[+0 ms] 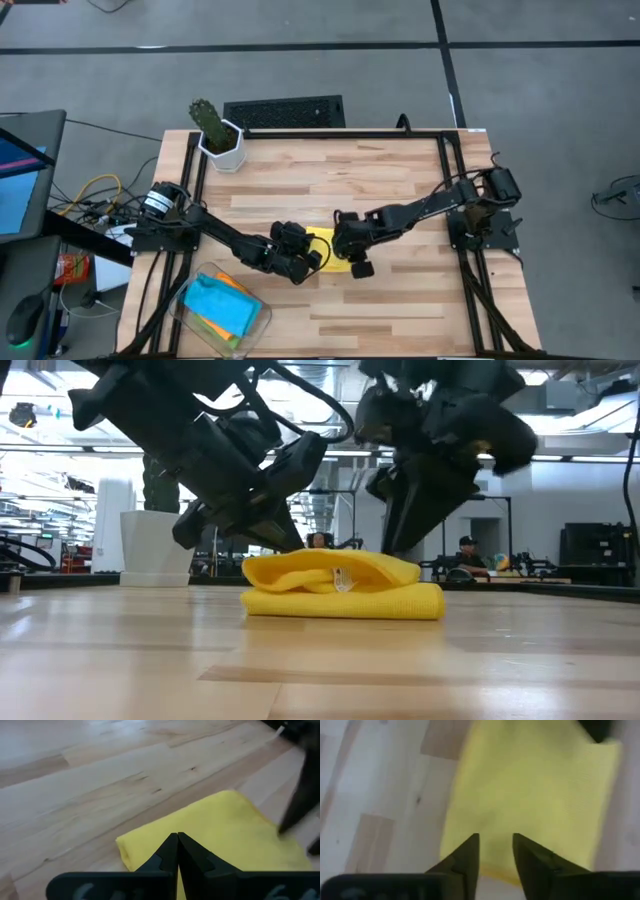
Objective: Fold microfiber towels
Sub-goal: Fold the yellow microfiber towel, then put the yellow microfiber towel into the transparent bin
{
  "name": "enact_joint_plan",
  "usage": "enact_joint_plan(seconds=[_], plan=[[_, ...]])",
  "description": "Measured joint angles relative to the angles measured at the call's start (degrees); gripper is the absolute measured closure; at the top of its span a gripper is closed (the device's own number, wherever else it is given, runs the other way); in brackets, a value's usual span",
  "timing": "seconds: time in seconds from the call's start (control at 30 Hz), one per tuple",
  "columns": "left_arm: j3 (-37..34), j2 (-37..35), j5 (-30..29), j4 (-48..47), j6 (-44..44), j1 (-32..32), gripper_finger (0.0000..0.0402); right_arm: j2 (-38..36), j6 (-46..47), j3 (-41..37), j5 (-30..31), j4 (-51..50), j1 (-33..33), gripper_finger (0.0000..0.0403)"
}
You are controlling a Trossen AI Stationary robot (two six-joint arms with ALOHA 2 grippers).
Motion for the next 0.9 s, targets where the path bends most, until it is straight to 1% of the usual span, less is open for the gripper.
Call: enact_joint_plan(seconds=[0.13,0.23,0.3,0.4,0.47,0.57,0.7,0.8,0.9], plan=[[0.0,-0.4,0.8,-0.3,-1.6,-0.3,0.0402,-3.7,2.2,0.0,-0.1,-3.2,-0.8,0.0223],[0.0,-2.6,-0.4,-0.2,-2.8,-0.7,0.0401,-6.2,8.3,-0.1,1.7,-6.7,-1.7,0.0201],[0.0,-4.2,-2.0,0.2,-3.8,-0.8,0.0401,-7.8,17.1,-1.4,3.3,-8.8,-3.1,0.019],[0.0,-6.2,-2.6,0.6,-5.0,-0.3,0.0401,-9.6,36.7,-6.4,3.6,-9.9,-4.4,0.0176],[0.0,-6.6,-1.7,0.5,-5.1,0.2,0.0401,-10.3,47.3,-10.1,2.9,-7.8,-4.1,0.0164],[0.0,-6.6,0.2,0.8,-5.1,0.8,0.0402,-10.7,56.8,-15.2,2.0,-1.9,-2.6,0.0145],[0.0,-6.6,0.4,0.8,-4.1,1.5,0.0402,-10.5,64.1,-18.7,2.0,9.6,-1.4,0.0126],[0.0,-6.6,1.2,0.7,-3.4,1.7,0.0401,-10.4,68.0,-19.1,3.3,12.6,-0.3,0.0118],[0.1,-5.7,2.0,0.5,-4.3,1.8,0.0401,-10.4,71.9,-19.1,7.9,12.9,0.9,0.0116]])
